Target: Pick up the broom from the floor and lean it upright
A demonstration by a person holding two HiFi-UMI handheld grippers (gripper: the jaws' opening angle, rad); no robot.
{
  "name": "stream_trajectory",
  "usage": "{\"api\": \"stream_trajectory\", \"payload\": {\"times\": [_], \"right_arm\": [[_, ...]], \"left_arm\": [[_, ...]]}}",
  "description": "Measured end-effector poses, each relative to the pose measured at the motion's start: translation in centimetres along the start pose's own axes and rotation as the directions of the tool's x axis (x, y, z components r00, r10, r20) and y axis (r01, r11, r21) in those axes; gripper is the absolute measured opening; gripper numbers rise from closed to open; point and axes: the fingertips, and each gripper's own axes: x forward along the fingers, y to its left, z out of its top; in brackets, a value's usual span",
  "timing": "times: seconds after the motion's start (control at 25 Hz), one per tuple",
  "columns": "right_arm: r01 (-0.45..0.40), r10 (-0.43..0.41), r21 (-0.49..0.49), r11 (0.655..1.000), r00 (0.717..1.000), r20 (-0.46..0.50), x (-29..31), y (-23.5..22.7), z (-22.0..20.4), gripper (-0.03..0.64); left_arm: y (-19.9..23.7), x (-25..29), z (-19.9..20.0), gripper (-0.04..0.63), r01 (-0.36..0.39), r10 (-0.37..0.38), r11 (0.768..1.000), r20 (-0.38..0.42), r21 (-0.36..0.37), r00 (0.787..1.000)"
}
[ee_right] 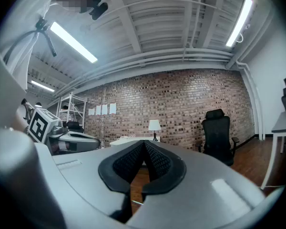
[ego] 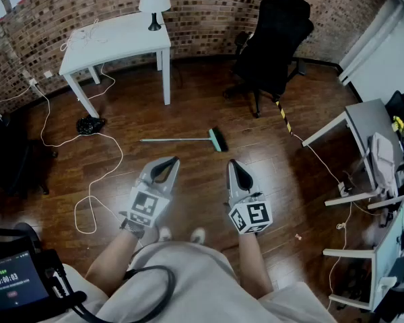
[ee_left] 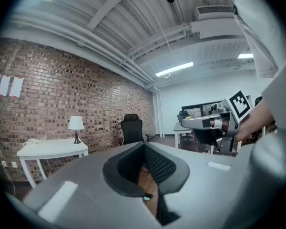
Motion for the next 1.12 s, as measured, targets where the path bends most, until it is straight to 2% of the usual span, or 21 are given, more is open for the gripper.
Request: {"api": "stream_trajectory", "payload": {"times": [0.28, 0.64, 0.92, 1.12], "right_arm": [[0.005, -0.005, 0.004, 1.0, 1.0, 0.003, 0.1, -0.1, 0.0, 0.012], [0.023, -0.023, -0.005, 1.0, 1.0, 0.008, 1.1, 2.3, 1.3, 0.012], [0.022, -0.022, -0.023, 0.999, 1.0, 0.004, 2.7, 4.7, 1.3, 0.012], [0.014, -0.014, -0.007, 1.0, 1.0, 0.005, 4.5, 4.4, 0.9, 0.012]], "left_arm": [[0.5, -0.2, 0.0, 0.0, -0.012, 0.012, 1.0, 0.001, -0.004, 1.0], [3.7, -2.1, 0.7, 0.0, -0.021, 0.021, 1.0, 0.01, -0.005, 1.0], [7.1, -3.6, -0.4, 0.0, -0.037, 0.037, 0.999, 0.002, -0.017, 0.999], [8.5, -2.7, -0.9, 0.0, -0.043, 0.043, 0.999, -0.003, -0.016, 0.999]]}}
